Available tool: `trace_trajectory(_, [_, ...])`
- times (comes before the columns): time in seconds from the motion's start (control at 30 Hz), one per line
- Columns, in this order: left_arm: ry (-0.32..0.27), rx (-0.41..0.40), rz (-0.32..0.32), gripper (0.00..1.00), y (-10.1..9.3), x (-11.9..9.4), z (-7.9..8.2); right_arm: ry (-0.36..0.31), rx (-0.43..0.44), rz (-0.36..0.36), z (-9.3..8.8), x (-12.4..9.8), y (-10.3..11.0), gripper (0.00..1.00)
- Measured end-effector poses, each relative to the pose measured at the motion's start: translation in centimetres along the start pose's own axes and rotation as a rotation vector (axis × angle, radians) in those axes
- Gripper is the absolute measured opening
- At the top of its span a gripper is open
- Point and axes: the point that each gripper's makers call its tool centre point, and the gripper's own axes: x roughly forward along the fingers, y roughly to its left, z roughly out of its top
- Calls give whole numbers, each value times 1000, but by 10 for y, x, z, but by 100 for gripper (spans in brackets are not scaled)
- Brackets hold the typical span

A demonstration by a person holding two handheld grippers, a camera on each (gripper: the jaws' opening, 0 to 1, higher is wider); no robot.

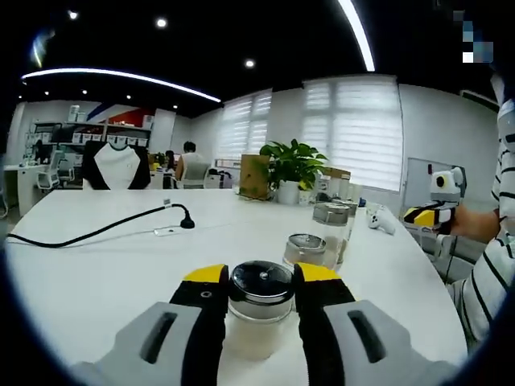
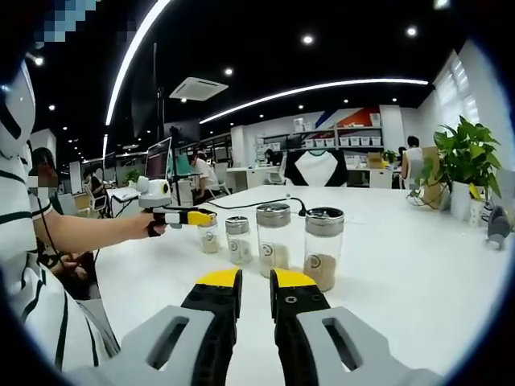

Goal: Rotate the seasoning bottle until the label or dispensing opening points toward the visible target arrow and the bottle remains upright within the marked orientation range

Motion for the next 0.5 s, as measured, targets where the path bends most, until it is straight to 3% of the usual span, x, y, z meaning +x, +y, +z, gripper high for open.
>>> trace_trajectory(0.33, [53, 34, -155, 34, -8, 0, -4, 19, -4, -9, -4, 0, -1, 11])
trace_trajectory(0.5, [61, 38, -181, 34, -9, 1, -4, 20, -16, -1, -1, 2, 4, 11])
